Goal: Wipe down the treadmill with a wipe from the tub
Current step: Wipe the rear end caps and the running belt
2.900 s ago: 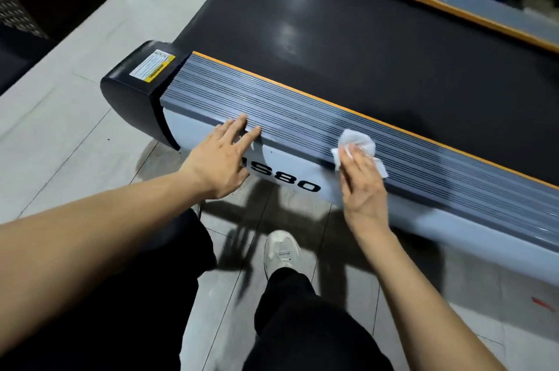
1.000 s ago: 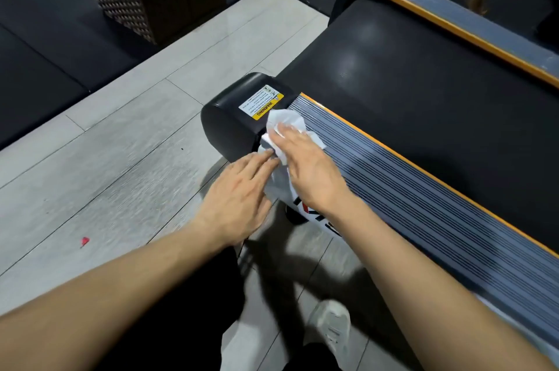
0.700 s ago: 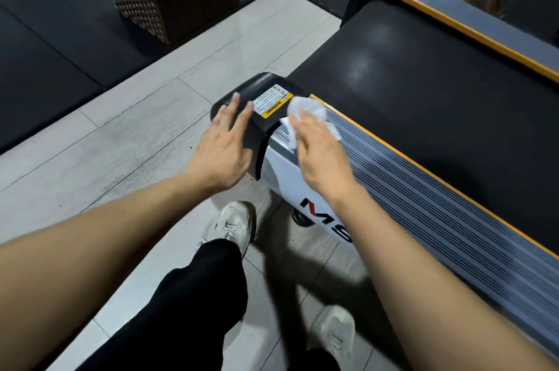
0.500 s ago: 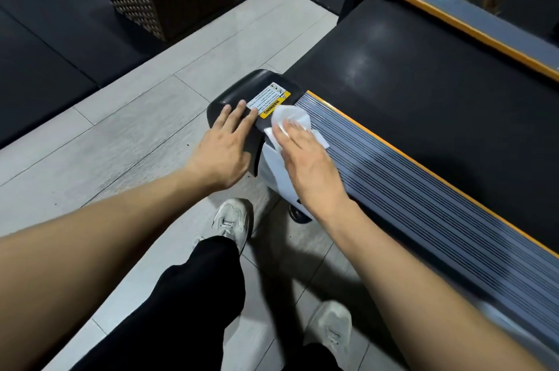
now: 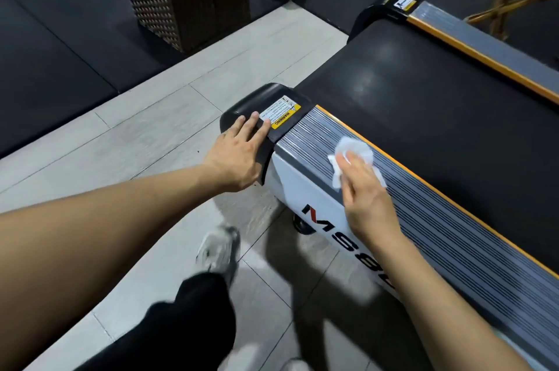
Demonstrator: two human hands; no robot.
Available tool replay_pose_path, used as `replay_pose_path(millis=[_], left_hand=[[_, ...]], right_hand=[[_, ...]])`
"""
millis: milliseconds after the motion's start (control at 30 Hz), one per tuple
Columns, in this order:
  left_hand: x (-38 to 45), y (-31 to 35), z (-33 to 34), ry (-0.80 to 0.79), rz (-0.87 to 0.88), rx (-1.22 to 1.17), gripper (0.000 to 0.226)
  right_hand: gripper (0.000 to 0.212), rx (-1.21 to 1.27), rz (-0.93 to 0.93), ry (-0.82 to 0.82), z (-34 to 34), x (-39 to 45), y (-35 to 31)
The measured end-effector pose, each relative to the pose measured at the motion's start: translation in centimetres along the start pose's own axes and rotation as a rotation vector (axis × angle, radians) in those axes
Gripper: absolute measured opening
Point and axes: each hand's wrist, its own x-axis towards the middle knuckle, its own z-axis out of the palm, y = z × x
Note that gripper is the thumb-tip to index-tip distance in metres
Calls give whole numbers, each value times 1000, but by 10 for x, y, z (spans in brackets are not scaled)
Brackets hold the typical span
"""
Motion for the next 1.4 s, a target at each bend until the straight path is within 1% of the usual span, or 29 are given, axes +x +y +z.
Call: replay_pose_path(millis=[100,200,267,333,400,467,533,600,633,700,767,800,833,967,1000,1067,1167,1233,1267,1333,1400], left_hand=[[3,-4,-3,71,39,32,77],[5,-16,-10,107,16,-73,73],[6,-25,-13,83,-4,-163,70],[3,-32,-15,33,11,-267,68],[1,-37,-16,47,5,-387,74],[1,-44,-18,95,-43,-473,72],[2,-52,-21,106,-80,-490,72],[2,-58,-19,112,-29,-470,70],[5,-59,-19,116,1,-465,70],[9,-61,-20,131,27,-441,70],[11,-62,-20,133,6,-446,70],[11,-62,-20,128,4,-453,70],[11,-61,-20,127,5,-458,69],[12,-55,-21,166,-30,-462,60],[13,-53,-22,175,-47,-472,58],[14,-50,-21,204,-57,-474,53],[22,-49,-21,217,-31,-397,43],[30,-49,-23,220,-21,-345,39],[35,-49,-26,219,-26,-338,36],[43,-47,-34,212,-44,-341,26],[54,-42,-42,207,-70,-321,17]], right_hand=[[46,13,-74,-38,16,61,-21],[44,-26,-161,-39,32,109,-36],[43,-78,-153,-22,46,135,-37],[45,-147,-161,-17,59,153,-42],[50,-211,-209,-32,71,154,-55],[57,-205,-332,-89,80,135,-72],[61,-155,-464,-185,85,117,-83],[59,-156,-543,-207,82,117,-79],[58,-163,-535,-195,76,129,-72],[61,-224,-407,-185,61,159,-54],[62,-238,-274,-167,49,180,-41],[61,-223,-270,-159,48,181,-42],[62,-206,-312,-160,51,174,-49],[57,-127,-614,-221,68,130,-72],[57,-123,-647,-231,67,129,-72],[54,-49,-597,-182,61,139,-63],[42,111,-383,-84,45,151,-49],[32,128,-284,-27,37,155,-38],[30,107,-251,25,36,159,-34],[27,-11,-189,135,37,166,-30],[27,-164,-169,186,43,173,-34]])
